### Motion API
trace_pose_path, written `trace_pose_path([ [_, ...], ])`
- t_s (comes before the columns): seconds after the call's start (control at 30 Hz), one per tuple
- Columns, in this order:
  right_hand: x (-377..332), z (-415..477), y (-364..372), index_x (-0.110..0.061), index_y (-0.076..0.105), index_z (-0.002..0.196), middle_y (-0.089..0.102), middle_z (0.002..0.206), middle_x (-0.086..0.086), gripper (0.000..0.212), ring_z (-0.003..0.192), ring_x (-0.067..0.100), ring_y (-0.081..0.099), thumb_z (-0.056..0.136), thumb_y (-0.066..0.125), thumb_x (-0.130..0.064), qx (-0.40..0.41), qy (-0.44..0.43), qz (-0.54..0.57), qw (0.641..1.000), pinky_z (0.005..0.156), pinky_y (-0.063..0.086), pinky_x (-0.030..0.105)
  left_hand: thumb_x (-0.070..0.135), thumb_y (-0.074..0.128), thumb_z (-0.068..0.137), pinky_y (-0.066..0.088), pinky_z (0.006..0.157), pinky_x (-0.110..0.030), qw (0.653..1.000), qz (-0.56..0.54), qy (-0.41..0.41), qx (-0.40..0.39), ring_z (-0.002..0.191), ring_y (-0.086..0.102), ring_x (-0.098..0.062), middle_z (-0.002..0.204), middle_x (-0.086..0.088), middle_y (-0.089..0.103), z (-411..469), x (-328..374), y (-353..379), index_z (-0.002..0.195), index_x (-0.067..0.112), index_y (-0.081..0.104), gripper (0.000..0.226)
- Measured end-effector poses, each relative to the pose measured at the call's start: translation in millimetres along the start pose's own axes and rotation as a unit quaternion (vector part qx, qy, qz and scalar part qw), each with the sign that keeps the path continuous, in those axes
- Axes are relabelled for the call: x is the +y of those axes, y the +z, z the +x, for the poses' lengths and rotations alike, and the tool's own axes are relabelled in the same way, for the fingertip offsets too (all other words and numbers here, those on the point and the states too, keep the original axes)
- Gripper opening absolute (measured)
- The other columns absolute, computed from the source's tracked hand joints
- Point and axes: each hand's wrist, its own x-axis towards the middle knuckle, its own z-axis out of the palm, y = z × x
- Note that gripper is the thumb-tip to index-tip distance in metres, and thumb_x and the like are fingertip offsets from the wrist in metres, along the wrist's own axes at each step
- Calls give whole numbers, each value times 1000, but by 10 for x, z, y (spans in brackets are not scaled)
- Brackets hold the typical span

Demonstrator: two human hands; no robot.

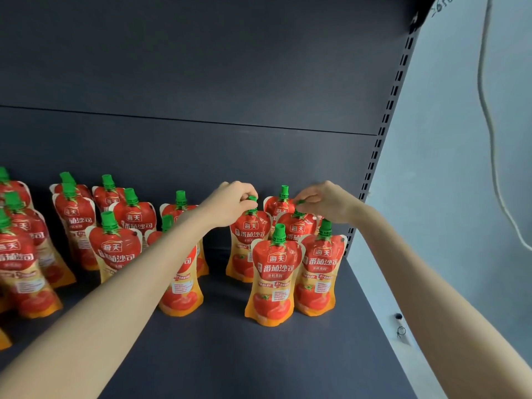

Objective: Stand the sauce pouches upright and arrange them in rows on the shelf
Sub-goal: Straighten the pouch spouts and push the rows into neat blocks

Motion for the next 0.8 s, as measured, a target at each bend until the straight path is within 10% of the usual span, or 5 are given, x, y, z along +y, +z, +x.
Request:
trace_pose_path([
  [0.3,-60,-60,-32,-12,63,115,65,117,4,26,100,18,60,92,56,-21,17,19,-10,1000,83,46,25,25,55,92,48,86,-31,1000,-6,-9,-1,110,58,-21,126,-9,58,-38,4,-43,132,14,48,42],
  [0.5,-276,-253,34,-10,65,109,68,108,3,21,97,16,64,92,55,-19,139,-41,-28,989,81,49,21,27,56,91,51,89,-36,987,6,37,159,101,60,-12,111,1,65,-423,30,-319,117,17,59,28],
  [0.8,-1362,-645,660,-13,68,102,69,98,-1,17,92,14,63,91,58,-21,196,-147,46,968,82,49,28,23,61,86,44,76,-7,956,-13,27,290,87,60,-2,93,11,66,-1863,-356,-712,98,16,67,15],
])
